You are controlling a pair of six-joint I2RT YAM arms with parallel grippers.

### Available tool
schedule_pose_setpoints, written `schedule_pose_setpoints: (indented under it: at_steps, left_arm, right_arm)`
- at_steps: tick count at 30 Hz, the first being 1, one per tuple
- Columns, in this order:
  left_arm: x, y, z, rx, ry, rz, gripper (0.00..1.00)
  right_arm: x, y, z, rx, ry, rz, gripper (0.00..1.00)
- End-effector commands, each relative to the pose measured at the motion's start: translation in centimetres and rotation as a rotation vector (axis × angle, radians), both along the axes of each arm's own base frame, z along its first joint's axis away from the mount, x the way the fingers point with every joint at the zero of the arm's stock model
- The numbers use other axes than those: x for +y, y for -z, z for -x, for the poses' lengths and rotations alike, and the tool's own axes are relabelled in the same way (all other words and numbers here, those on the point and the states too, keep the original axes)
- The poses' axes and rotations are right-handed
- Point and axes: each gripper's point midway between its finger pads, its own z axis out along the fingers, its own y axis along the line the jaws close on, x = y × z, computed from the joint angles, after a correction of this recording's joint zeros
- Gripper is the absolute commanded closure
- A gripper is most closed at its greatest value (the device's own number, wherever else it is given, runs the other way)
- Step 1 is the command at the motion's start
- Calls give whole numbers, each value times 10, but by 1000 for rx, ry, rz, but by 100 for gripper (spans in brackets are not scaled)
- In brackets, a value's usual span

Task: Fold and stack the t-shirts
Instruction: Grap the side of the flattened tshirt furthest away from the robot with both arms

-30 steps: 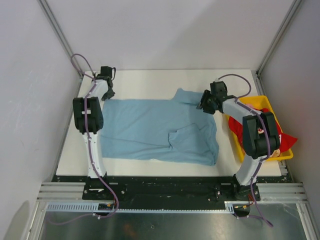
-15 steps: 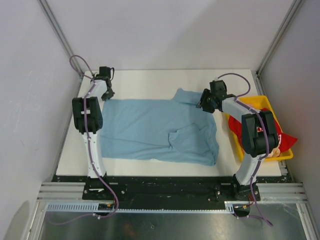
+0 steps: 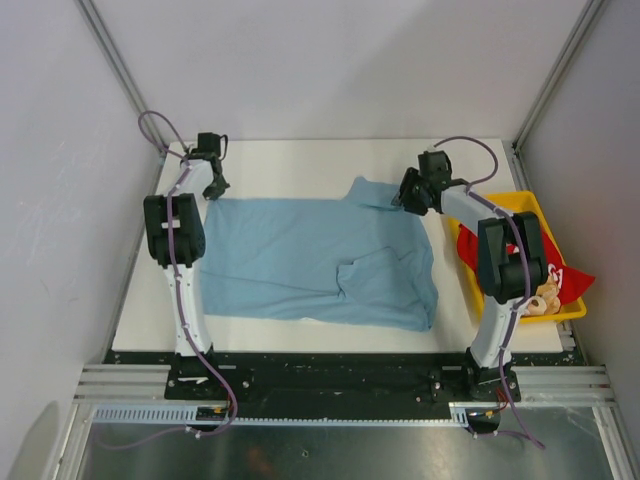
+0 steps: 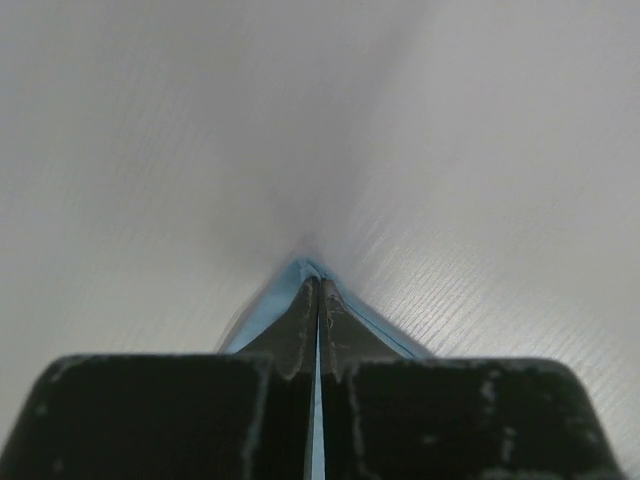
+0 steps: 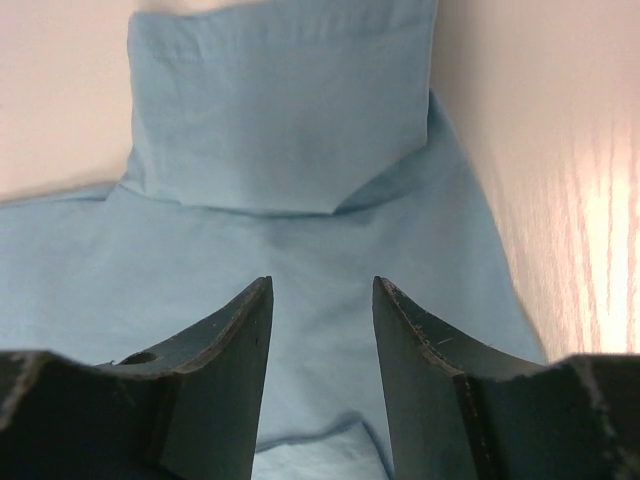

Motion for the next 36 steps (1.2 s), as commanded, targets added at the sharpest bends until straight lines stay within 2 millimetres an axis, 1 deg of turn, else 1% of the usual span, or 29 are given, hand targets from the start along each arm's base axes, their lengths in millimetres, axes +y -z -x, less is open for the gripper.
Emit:
schedule_pose_setpoints:
  at_steps: [1,5,10,14,22,27,34,36]
  left_arm:
    - [7,-1,-5,2,25,-3,100]
    - [7,1,-3,13,42,1,100]
    - [7,3,0,21,42,7,100]
    - [7,3,1,22,44,9,100]
    - [6,2,0,17,46,11,100]
    - [8,1,0,16,44,9,100]
    - [9,2,0,18,42,11,100]
    - [9,3,1,20,41,11,100]
  right_arm:
    - [-12,-12,-29,-59,19,38,51]
    - [-17,-15,-39,-66,28,53,51]
    - [-23,-14,-46,-66,27,83,51]
    - [-24,-9,-52,-60,17,100,51]
    - [-26,-1,-69,-51,8,129,51]
    - [-42,6,-83,-44,57,166,53]
    - [-45,30,-98,-12,74,180,55]
    - [-44,34,-104,-8,74,180,57]
